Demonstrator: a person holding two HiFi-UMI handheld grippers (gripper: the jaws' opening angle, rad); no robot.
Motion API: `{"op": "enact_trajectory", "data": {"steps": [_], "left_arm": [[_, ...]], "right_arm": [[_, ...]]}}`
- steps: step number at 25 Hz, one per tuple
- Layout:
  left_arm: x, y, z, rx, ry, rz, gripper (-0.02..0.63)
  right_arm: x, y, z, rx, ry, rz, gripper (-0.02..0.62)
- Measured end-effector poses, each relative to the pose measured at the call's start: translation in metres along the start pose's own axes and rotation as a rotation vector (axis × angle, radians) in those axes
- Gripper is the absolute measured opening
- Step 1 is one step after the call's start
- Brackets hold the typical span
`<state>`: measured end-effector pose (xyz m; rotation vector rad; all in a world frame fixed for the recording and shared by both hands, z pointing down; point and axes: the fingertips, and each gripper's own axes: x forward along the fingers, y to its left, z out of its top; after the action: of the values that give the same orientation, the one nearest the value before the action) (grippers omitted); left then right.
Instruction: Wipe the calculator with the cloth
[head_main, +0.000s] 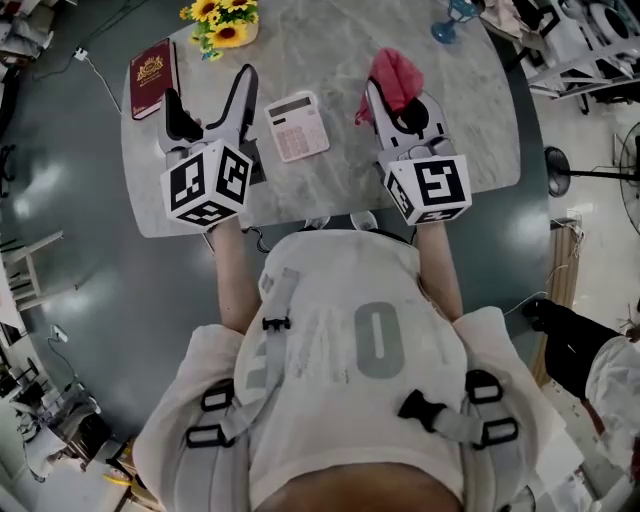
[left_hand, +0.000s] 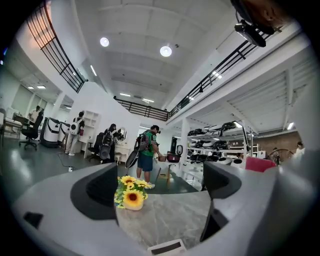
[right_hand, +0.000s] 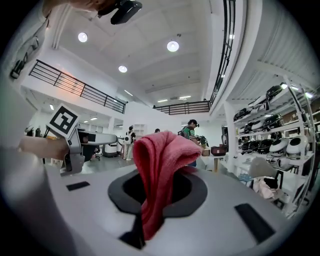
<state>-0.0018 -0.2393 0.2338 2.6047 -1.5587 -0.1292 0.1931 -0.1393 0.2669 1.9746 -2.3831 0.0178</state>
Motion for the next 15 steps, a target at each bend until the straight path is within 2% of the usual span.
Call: {"op": "enact_trajectory", "data": {"steps": [9,15], "left_arm": [[0.014,0.012,-0.044,-0.022,0.123,-0.016,0.520],[0.014,0.024,-0.106,0.007,0.278,0.017,0.520]], "right_arm": [[0.010,0.005,-0.008,-0.004,0.041,-0.024,0.051],[0.008,0.007,-0.016,-0.002,0.067,-0.022,0.051]]}}
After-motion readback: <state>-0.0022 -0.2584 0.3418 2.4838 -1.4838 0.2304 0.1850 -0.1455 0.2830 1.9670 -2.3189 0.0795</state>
